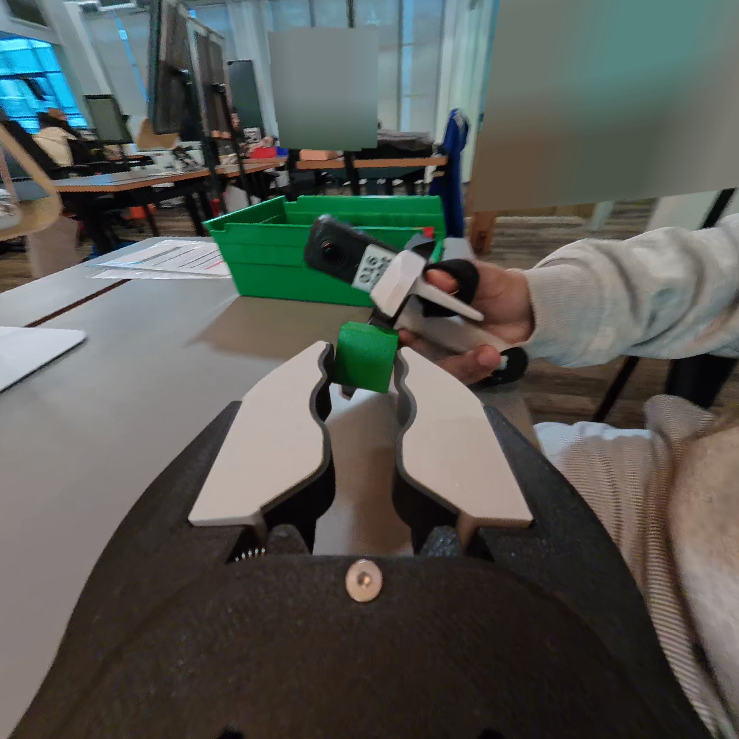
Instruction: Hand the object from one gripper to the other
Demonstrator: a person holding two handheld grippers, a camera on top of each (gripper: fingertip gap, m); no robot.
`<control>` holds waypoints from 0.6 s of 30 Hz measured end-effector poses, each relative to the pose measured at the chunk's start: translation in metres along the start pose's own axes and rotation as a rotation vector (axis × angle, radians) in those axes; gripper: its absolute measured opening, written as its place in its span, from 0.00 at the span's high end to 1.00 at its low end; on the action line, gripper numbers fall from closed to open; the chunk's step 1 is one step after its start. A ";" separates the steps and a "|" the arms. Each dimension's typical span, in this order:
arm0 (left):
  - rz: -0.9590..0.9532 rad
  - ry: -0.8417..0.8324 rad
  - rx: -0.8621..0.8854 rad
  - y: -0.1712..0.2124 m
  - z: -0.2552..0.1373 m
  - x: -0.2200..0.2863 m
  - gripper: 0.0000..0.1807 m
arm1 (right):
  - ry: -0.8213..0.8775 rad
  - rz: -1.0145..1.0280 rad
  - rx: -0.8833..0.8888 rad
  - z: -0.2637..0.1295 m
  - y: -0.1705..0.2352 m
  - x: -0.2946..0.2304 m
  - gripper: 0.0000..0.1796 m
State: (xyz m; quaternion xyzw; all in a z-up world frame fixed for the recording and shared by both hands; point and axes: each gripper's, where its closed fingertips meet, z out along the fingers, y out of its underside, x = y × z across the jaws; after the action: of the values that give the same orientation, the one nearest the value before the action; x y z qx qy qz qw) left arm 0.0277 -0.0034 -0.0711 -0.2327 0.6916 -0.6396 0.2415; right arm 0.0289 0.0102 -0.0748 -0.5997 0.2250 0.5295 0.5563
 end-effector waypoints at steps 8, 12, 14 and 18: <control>0.285 -0.329 -0.250 0.019 -0.006 -0.034 0.84 | 0.392 -0.485 0.096 -0.016 -0.026 0.010 0.72; 0.396 -0.400 -0.372 0.029 -0.004 -0.036 0.83 | 0.556 -0.702 0.079 -0.018 -0.029 0.009 0.74; 0.434 -0.418 -0.400 0.030 -0.003 -0.035 0.83 | 0.602 -0.748 0.040 -0.014 -0.024 0.012 0.75; 0.502 -0.415 -0.433 0.033 0.000 -0.029 0.83 | 0.640 -0.766 -0.059 -0.003 -0.009 0.023 0.76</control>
State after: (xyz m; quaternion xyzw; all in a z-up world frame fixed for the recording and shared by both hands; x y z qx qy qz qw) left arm 0.0499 0.0175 -0.1030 -0.2263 0.7825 -0.3393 0.4705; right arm 0.0457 0.0179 -0.0919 -0.7871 0.1328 0.0826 0.5966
